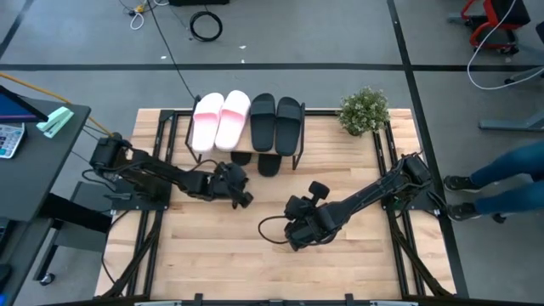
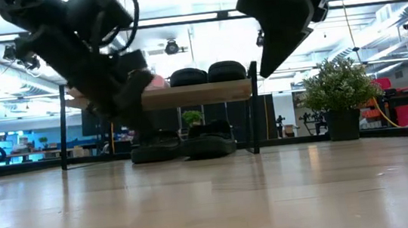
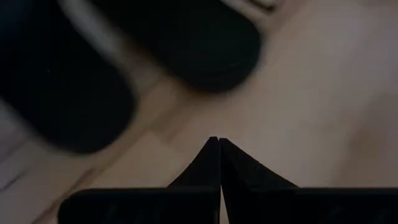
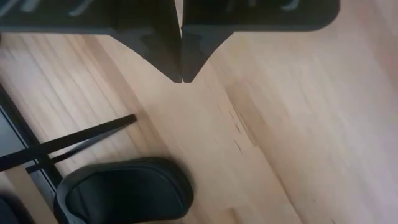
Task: Pick and place slides into the shelf
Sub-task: Adjust the black slides under the shelf
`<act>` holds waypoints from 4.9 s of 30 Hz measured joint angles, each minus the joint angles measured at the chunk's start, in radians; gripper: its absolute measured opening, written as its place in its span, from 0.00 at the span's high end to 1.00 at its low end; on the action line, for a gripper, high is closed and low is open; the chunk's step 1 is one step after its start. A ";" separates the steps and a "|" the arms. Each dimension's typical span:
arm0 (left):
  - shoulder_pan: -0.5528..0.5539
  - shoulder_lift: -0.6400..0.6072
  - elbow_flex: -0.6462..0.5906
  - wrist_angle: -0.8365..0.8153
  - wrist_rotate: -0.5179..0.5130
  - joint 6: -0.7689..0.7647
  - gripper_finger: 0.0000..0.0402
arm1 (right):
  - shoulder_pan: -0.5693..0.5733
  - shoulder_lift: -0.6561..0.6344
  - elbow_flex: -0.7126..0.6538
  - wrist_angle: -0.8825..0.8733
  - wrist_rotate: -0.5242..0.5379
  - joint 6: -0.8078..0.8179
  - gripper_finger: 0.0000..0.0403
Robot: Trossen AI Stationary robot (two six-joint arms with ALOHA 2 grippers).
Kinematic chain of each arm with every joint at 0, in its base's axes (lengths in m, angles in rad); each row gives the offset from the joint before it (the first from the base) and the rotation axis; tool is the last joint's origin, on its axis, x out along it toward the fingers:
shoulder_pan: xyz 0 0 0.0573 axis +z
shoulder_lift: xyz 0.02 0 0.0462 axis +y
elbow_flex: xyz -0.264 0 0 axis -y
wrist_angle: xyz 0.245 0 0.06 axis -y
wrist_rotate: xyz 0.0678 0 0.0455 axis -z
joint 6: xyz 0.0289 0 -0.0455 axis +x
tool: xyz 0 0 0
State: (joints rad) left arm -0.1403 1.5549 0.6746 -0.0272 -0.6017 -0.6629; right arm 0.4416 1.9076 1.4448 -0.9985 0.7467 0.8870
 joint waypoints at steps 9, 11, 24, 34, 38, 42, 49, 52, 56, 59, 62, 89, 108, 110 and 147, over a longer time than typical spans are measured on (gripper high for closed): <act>0.071 0.023 0.000 -0.221 -0.204 -0.104 0.99 | -0.001 0.001 0.000 0.000 0.003 0.001 0.99; 0.107 0.023 0.000 -0.257 -0.214 -0.106 0.99 | -0.001 0.001 0.000 0.000 0.003 -0.001 0.99; 0.305 0.023 0.000 -0.286 -0.214 -0.078 0.99 | -0.001 0.001 0.000 0.000 0.002 0.000 0.99; 0.310 0.138 0.006 -0.099 -0.205 -0.084 0.99 | -0.001 0.001 0.000 0.001 0.002 -0.005 0.98; 0.295 0.194 0.006 -0.098 -0.211 -0.132 0.99 | -0.001 0.001 -0.001 0.001 0.002 -0.006 0.99; 0.292 0.197 0.003 -0.079 -0.200 -0.137 0.99 | 0.000 0.001 -0.001 0.000 0.002 -0.008 0.98; 0.218 0.202 -0.001 0.025 -0.190 -0.134 0.99 | -0.001 0.001 -0.001 0.001 0.004 -0.015 0.99; 0.177 0.201 -0.001 0.070 -0.163 -0.134 0.99 | -0.001 0.001 -0.001 0.003 0.009 -0.015 0.99; 0.146 0.202 -0.002 0.107 -0.157 -0.130 1.00 | -0.001 0.001 -0.001 0.008 0.012 -0.018 0.98; 0.128 0.214 -0.001 0.175 -0.126 -0.082 1.00 | -0.002 0.001 -0.001 0.009 0.013 -0.025 0.99; 0.122 0.234 -0.001 0.240 -0.083 -0.035 1.00 | -0.003 0.001 -0.001 0.010 0.013 -0.025 0.99; -0.055 0.039 0.000 0.246 0.003 0.159 0.98 | -0.011 0.002 -0.001 0.226 -0.095 -0.393 0.94; -0.111 -0.131 0.001 0.209 -0.006 0.316 0.96 | -0.249 0.001 -0.263 0.753 -0.171 -0.896 0.60; -0.108 -0.131 0.001 0.204 -0.007 0.320 0.96 | -0.274 0.002 -0.299 0.782 -0.170 -0.933 0.60; -0.103 -0.131 0.001 0.191 -0.007 0.387 0.99 | -0.470 0.093 -0.362 1.007 -0.328 -1.116 0.64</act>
State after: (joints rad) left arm -0.2432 1.4239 0.6758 0.1642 -0.6088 -0.2760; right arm -0.0288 2.0009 1.0832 0.0086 0.4183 -0.2290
